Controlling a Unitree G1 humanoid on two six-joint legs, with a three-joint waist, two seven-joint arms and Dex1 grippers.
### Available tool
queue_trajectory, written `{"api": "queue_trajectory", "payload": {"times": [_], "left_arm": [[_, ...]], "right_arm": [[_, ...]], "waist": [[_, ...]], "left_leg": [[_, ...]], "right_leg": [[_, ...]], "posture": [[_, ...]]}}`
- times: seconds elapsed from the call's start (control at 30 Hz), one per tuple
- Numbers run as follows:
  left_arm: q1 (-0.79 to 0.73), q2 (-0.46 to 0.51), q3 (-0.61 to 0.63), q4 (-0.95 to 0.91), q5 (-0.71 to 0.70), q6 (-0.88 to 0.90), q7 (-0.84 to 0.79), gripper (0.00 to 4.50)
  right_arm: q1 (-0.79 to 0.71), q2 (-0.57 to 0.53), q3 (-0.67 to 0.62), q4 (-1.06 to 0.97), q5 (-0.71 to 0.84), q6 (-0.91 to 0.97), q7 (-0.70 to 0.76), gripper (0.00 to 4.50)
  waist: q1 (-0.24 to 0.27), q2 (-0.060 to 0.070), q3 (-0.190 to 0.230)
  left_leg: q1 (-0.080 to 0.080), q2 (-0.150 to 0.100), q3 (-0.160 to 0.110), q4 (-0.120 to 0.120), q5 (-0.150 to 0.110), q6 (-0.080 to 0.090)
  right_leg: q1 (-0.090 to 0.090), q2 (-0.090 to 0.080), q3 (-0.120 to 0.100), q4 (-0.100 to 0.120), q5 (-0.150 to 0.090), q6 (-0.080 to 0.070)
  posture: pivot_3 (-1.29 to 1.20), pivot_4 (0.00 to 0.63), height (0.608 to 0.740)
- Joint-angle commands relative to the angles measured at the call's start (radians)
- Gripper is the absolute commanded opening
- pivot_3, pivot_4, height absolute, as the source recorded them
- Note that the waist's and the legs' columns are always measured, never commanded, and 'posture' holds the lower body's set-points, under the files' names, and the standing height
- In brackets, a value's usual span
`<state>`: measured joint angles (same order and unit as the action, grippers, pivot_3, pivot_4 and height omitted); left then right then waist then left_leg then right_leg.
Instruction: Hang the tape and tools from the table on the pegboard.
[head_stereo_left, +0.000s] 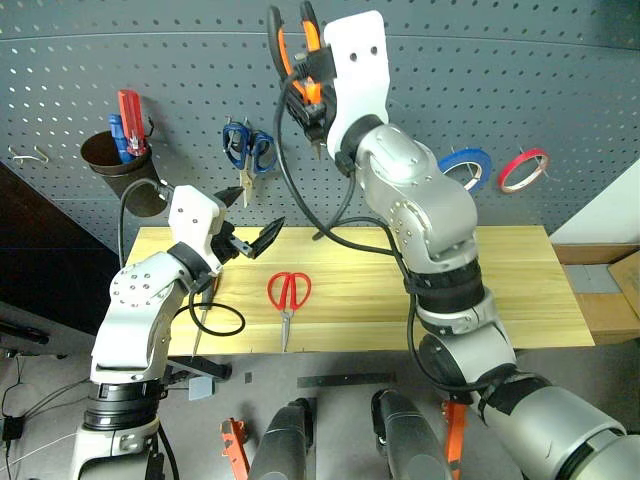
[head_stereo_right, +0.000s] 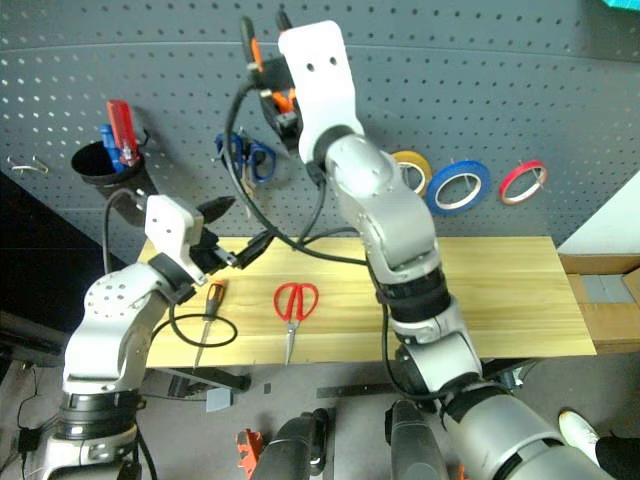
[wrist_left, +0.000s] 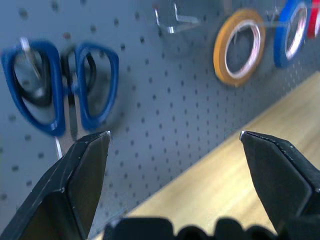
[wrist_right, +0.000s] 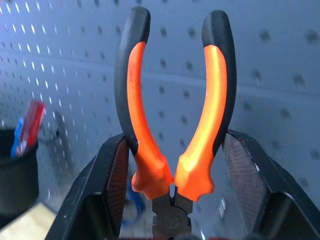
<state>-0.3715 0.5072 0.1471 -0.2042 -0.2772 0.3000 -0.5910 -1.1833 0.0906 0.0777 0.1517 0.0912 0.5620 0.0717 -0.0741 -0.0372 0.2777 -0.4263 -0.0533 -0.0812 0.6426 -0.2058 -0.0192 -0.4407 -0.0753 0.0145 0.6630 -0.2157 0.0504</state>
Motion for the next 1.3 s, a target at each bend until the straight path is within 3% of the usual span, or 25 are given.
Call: {"api": "queue_trajectory", "payload": {"times": [0.03, 0.27, 0.43, 0.73, 1.0, 1.23, 1.3], "left_arm": [[-0.042, -0.020, -0.014, -0.024, -0.008, -0.007, 0.021, 4.50], [-0.109, -0.056, -0.061, 0.029, 0.019, -0.035, 0.029, 4.50], [-0.157, -0.078, -0.081, 0.094, 0.041, -0.079, 0.030, 4.50], [-0.189, -0.105, -0.104, 0.165, 0.057, -0.135, 0.029, 4.50], [-0.188, -0.119, -0.115, 0.204, 0.066, -0.161, 0.024, 4.50], [-0.187, -0.133, -0.141, 0.221, 0.079, -0.149, 0.027, 4.50], [-0.178, -0.135, -0.144, 0.213, 0.078, -0.135, 0.028, 4.50]], "right_arm": [[-0.094, -0.031, -0.038, 0.136, -0.014, -0.199, 0.021, 2.35], [-0.159, -0.098, -0.036, 0.455, -0.073, -0.467, 0.022, 2.35], [-0.147, -0.109, -0.041, 0.574, -0.095, -0.567, 0.008, 2.35], [-0.069, -0.102, -0.024, 0.625, -0.138, -0.618, -0.009, 2.35], [-0.002, -0.103, -0.020, 0.616, -0.158, -0.551, 0.002, 2.35], [0.048, -0.125, -0.011, 0.509, -0.156, -0.365, 0.039, 4.48], [0.083, -0.135, -0.002, 0.430, -0.150, -0.280, 0.072, 4.48]], "waist": [[0.004, 0.000, 0.000], [0.013, 0.000, 0.000], [0.016, 0.000, -0.001], [0.018, 0.000, -0.001], [0.019, 0.000, -0.001], [0.020, -0.001, -0.001], [0.020, -0.001, -0.001]], "left_leg": [[0.000, 0.000, 0.000, 0.000, 0.000, 0.000], [0.000, 0.000, 0.001, -0.001, 0.000, 0.000], [0.001, 0.003, 0.001, 0.001, 0.002, -0.003], [0.001, 0.010, 0.004, 0.002, 0.007, -0.006], [0.000, 0.011, 0.004, 0.002, 0.007, -0.006], [0.001, 0.011, 0.004, 0.003, 0.007, -0.006], [0.001, 0.011, 0.004, 0.003, 0.007, -0.007]], "right_leg": [[0.000, 0.000, 0.000, 0.000, 0.000, 0.000], [-0.001, 0.001, 0.001, 0.000, 0.000, 0.000], [0.000, 0.004, 0.001, 0.001, 0.003, -0.002], [0.000, 0.010, 0.001, 0.000, 0.008, -0.007], [0.000, 0.012, 0.001, 0.000, 0.009, -0.007], [0.001, 0.012, 0.000, 0.000, 0.009, -0.007], [0.001, 0.012, 0.000, 0.000, 0.009, -0.007]], "posture": [[-0.02, 0.180, 0.740], [0.00, 0.180, 0.740], [0.00, 0.180, 0.740], [-0.02, 0.187, 0.740], [-0.04, 0.201, 0.740], [-0.07, 0.206, 0.740], [-0.07, 0.206, 0.740]]}}
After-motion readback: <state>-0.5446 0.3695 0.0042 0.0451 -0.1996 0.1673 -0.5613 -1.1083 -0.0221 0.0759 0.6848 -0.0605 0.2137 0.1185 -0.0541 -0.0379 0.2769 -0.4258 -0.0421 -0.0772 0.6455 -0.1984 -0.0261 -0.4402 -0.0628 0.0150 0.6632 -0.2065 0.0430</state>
